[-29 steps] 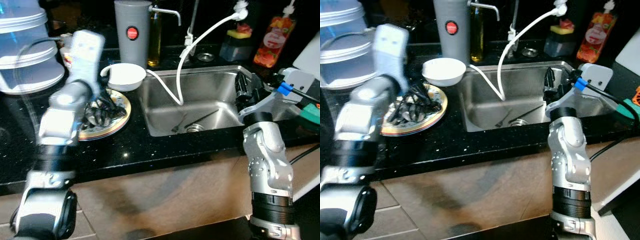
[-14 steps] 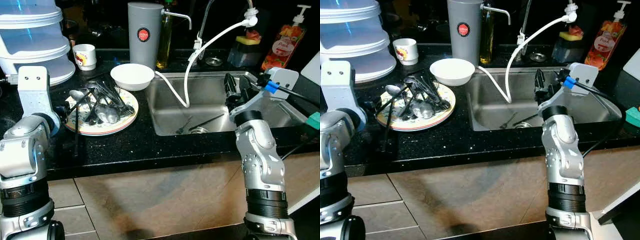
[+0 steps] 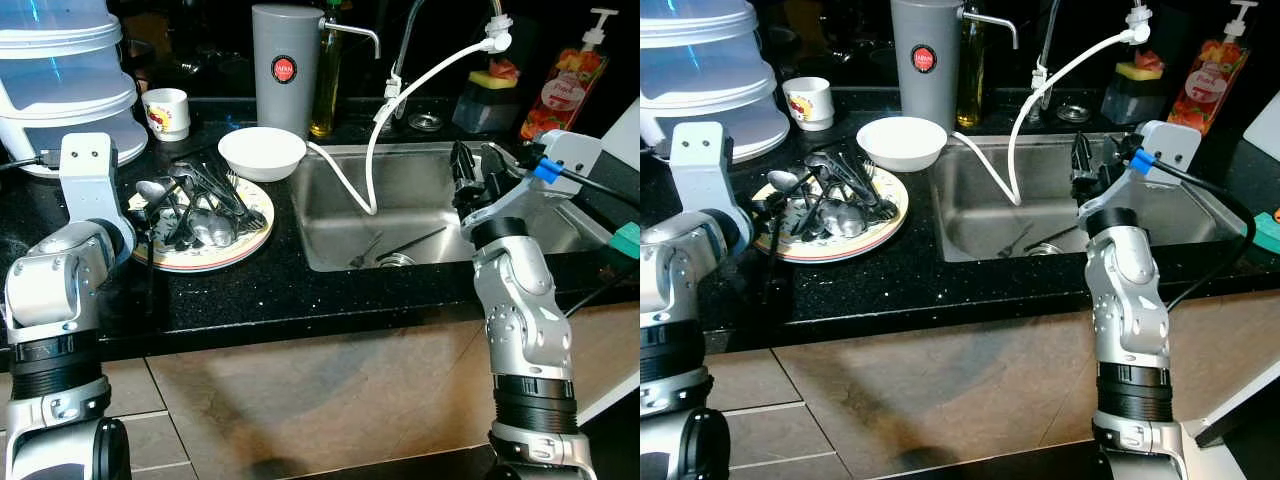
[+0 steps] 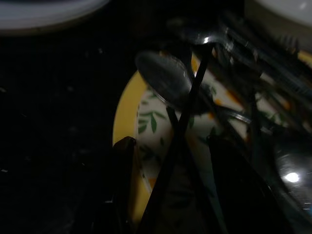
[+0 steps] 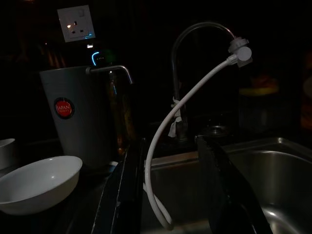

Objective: Kitchen organization

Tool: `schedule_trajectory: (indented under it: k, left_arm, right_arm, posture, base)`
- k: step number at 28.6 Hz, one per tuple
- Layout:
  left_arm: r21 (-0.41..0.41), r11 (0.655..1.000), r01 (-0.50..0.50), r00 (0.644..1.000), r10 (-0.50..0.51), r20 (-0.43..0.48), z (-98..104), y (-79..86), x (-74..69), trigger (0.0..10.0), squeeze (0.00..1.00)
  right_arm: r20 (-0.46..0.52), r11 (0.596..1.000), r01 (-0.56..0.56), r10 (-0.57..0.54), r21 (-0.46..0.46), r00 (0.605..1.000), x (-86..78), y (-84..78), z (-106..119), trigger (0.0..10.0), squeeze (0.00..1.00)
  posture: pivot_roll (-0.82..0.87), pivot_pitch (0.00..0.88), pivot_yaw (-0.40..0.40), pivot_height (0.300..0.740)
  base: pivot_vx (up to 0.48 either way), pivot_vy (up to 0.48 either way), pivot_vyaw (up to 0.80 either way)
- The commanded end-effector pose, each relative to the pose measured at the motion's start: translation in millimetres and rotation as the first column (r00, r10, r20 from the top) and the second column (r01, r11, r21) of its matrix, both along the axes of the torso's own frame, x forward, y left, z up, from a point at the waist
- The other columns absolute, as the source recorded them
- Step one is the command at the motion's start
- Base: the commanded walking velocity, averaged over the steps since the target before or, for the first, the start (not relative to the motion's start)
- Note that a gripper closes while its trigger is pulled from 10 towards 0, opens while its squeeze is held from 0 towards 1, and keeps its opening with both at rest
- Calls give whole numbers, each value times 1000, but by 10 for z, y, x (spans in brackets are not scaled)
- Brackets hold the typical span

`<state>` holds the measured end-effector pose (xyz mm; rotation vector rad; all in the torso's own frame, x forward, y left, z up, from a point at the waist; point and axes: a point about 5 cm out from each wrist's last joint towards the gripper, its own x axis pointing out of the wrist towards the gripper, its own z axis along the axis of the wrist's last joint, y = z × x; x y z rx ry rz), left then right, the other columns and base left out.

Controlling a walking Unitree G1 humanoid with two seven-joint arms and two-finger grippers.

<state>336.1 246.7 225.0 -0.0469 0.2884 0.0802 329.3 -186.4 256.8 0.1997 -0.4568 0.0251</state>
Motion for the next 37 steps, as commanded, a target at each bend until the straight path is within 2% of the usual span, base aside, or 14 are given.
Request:
schedule_trajectory:
  k: [1, 7, 8, 9, 10, 11, 16, 21, 22, 24, 25, 26, 32, 37]
  left_arm:
    - [20, 1000, -1, 1000, 1, -6, 22, 39, 28, 10000, 0]
    - [53, 998, 15, 996, -11, -84, -164, 94, 25, 9569, 0]
    - [71, 997, 8, 995, -1, -99, -209, 108, 18, 4784, 0]
    - [97, 995, 2, 994, 9, -112, -248, 124, 13, 3176, 0]
    - [97, 995, 2, 994, 9, -112, -248, 124, 13, 3176, 0]
    - [116, 993, 1, 992, 13, -122, -278, 128, 9, 0, 0]
    - [183, 983, 10, 991, 14, -131, -329, 108, 13, 0, 0]
    - [162, 987, 10, 995, 6, -102, -281, 71, 31, 0, 0]
    - [161, 987, -4, 1000, 0, 23, -84, 22, 73, 4000, 0]
    - [170, 985, -14, 997, 0, 79, -1, 7, 84, 4000, 0]
    - [172, 985, -21, 991, -3, 135, 82, -14, 93, 10000, 0]
    - [172, 985, -21, 991, -3, 135, 82, -14, 93, 10000, 0]
    - [104, 994, 18, 910, -60, 411, 624, -219, 96, 10000, 0]
    - [132, 991, -30, 899, -31, 437, 687, -220, 122, 10000, 0]
  right_arm:
    - [6, 1000, 14, -14, 7, 1000, 7, -34, 7, 10000, 0]
    - [10, 1000, 25, -25, 6, 1000, -9, -66, 5, 10000, 0]
    - [9, 1000, 27, -27, 6, 1000, -10, -71, 3, 10000, 0]
    - [8, 1000, 28, -28, 6, 1000, -10, -73, 0, 10000, 0]
    - [8, 1000, 28, -28, 6, 1000, -10, -73, 0, 10000, 0]
    - [8, 1000, 27, -27, 5, 1000, -9, -70, -1, 10000, 0]
    - [9, 1000, 20, -20, 2, 1000, 5, -54, 10, 10000, 0]
    - [11, 1000, 22, -22, 0, 1000, 9, -64, 19, 10000, 0]
    - [10, 1000, 25, -25, -2, 1000, 4, -75, 19, 10000, 0]
    - [10, 1000, 27, -27, -2, 1000, 2, -78, 19, 10000, 0]
    - [10, 1000, 28, -28, -3, 1000, 1, -83, 21, 10000, 0]
    - [10, 1000, 28, -28, -3, 1000, 1, -83, 21, 10000, 0]
    - [16, 999, 32, -32, -6, 999, 2, -97, 46, 10000, 0]
    - [18, 999, 34, -34, -6, 999, 1, -100, 51, 10000, 0]
  posture:
    - [91, 0, -53, 740]
    - [79, 0, -40, 740]
    - [81, 0, -41, 740]
    - [81, 0, -41, 740]
    - [81, 0, -41, 740]
    - [80, 0, -44, 740]
    - [83, 0, -51, 740]
    - [75, 0, -52, 740]
    - [73, 0, -54, 740]
    - [73, 0, -54, 740]
    - [69, 0, -55, 740]
    - [69, 0, -55, 740]
    - [64, 0, -58, 740]
    - [62, 0, -57, 740]
  base:
    - [0, 0, 0]
    - [0, 0, 0]
    - [0, 0, 0]
    - [0, 0, 0]
    - [0, 0, 0]
    - [0, 0, 0]
    - [0, 0, 0]
    - [0, 0, 0]
    - [0, 0, 0]
    - [0, 0, 0]
    - [0, 0, 0]
    - [0, 0, 0]
    - [0, 0, 0]
    - [0, 0, 0]
